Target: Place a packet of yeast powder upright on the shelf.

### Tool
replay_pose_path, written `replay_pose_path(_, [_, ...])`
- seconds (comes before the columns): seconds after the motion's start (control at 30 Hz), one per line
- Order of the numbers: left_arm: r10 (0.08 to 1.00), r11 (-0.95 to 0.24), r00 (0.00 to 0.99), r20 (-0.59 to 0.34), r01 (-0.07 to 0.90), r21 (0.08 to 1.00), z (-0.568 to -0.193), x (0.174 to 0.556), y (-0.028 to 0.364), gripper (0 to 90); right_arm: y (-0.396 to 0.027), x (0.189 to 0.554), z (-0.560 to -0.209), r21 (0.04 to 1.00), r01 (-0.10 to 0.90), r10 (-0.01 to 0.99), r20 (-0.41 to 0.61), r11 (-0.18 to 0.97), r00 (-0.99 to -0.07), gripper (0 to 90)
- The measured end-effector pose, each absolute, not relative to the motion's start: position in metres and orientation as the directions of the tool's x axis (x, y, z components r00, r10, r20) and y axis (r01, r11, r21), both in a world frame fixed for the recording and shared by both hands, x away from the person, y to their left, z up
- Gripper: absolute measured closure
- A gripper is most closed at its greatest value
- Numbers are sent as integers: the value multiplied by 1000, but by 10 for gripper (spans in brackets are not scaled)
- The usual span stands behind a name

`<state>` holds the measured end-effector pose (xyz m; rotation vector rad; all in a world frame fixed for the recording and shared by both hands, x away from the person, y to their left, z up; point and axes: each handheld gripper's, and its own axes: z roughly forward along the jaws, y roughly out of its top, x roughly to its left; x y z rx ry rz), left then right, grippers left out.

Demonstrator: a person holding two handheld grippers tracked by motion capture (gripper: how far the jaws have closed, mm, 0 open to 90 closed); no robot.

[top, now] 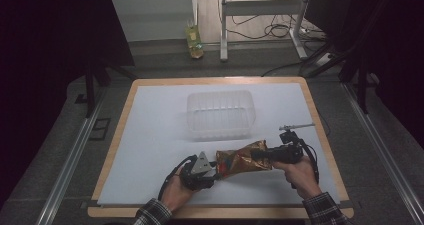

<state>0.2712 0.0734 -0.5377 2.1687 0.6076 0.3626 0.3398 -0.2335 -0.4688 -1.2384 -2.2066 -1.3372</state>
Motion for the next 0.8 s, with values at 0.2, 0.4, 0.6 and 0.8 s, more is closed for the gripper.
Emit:
replay_pose_path(0.2, [549, -534, 833, 67, 288, 795, -535, 267, 74, 387, -236, 339, -463, 599, 775, 530, 598, 203, -601, 748])
replay_pose_path(0.4, [562, -517, 824, 71, 283, 808, -530, 260, 81, 278, -240, 338, -452, 618, 760, 546, 573, 202, -611, 750])
replay_pose_path(0.6, [571, -491, 820, 40, 302, 817, -527, 256, 88, 199, -243, 337, -443, 633, 748, 558, 553, 201, -618, 750])
replay_pose_path(0.8, [596, -466, 803, 2, 344, 815, -525, 252, 89, 86, -245, 338, -432, 645, 736, 574, 530, 204, -624, 751])
